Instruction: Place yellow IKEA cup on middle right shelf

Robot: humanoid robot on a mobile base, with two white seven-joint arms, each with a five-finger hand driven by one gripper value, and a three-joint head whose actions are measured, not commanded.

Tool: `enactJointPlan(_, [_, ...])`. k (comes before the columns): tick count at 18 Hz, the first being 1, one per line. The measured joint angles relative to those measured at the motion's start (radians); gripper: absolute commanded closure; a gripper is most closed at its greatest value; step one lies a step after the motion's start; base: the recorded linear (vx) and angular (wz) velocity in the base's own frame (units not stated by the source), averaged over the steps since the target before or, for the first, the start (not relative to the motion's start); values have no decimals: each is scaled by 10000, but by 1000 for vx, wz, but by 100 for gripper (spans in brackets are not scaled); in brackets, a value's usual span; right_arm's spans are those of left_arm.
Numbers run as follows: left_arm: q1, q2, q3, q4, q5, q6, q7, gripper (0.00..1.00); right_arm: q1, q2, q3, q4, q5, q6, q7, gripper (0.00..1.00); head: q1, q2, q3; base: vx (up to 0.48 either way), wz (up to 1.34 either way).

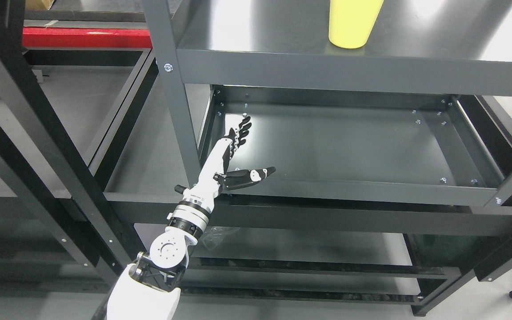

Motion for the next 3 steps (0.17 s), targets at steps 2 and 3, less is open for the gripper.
enactJointPlan(2, [8,0,47,-33,-9,0,0,1,0,0,0,0,0,0,0,1,0,0,0,0,0])
enactJointPlan(3, [10,0,64,-49,-13,-1,-6,1,0,0,0,0,0,0,0,1,0,0,0,0,0])
